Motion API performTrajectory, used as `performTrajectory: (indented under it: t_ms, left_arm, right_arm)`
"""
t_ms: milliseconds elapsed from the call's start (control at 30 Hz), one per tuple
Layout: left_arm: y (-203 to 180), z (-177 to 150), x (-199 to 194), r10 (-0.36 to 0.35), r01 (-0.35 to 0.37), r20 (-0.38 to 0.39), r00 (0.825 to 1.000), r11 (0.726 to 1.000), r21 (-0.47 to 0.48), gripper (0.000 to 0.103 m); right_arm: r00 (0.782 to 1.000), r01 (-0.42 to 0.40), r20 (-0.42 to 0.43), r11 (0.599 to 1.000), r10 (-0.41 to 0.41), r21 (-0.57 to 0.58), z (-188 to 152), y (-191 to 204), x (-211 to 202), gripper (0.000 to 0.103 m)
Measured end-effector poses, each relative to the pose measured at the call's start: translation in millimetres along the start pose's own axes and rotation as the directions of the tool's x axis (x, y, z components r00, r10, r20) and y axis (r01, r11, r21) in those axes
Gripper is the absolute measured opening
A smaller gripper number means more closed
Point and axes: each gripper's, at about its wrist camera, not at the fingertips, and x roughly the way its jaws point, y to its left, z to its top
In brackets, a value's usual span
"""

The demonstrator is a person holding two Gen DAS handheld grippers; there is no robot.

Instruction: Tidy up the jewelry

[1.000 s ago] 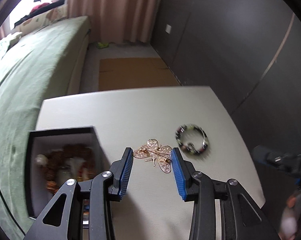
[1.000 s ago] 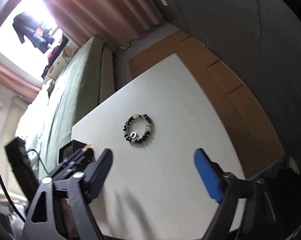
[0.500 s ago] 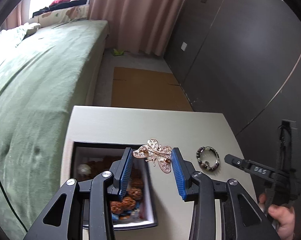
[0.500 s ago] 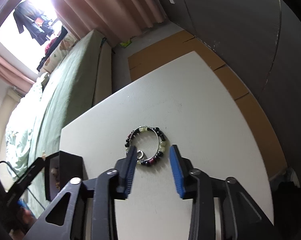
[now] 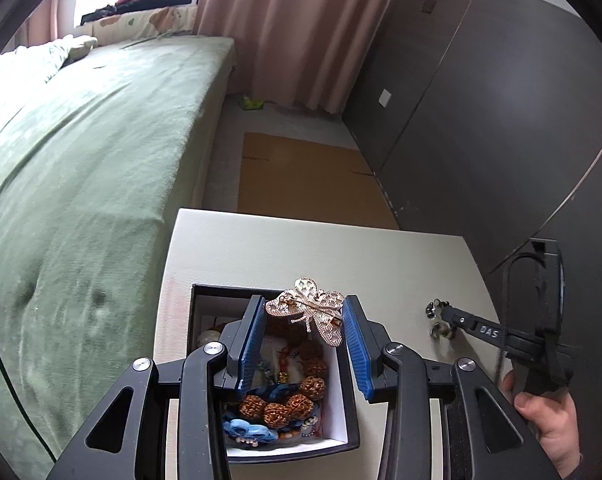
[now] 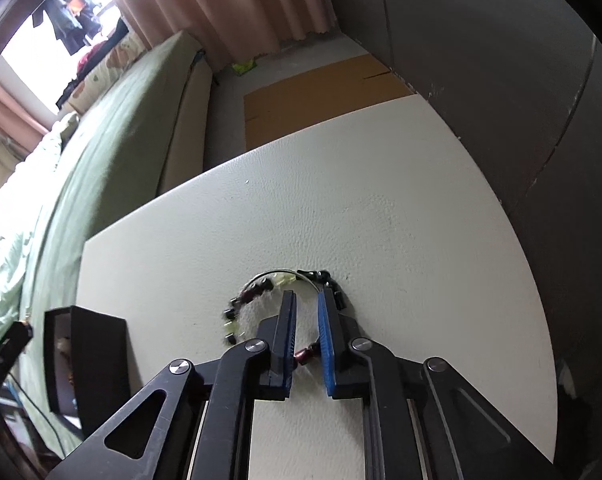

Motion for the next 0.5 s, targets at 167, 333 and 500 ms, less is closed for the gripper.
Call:
performTrajectory:
  t_ms: [167,333,500]
  left_arm:
    - [-0.7,0.0,1.6,0.001,-0.001,-0.005,1.0,1.0,0.0,0.041]
    - [-2.0,-1.0,3.9,-0.004,0.004,-0.014,1.0,1.0,-0.001,0.041]
    - [-3.5,-2.3,1.7,-0.002,0.002,-0.01,1.0,1.0,0.005,0.04]
  right_arm:
    - [0.997,0.071,0.0,0.994,-0.071,-0.086,0.8,10.7,0.6,0.013]
    - [0.995,0.097,-0.008,0.984,-0.1,-0.151,-1.6,16.6,-2.8,0.013]
    - [1.0,0.012,-0.015,0.996,-0.013,-0.083,-4.6,4.4,-9.8,0.003]
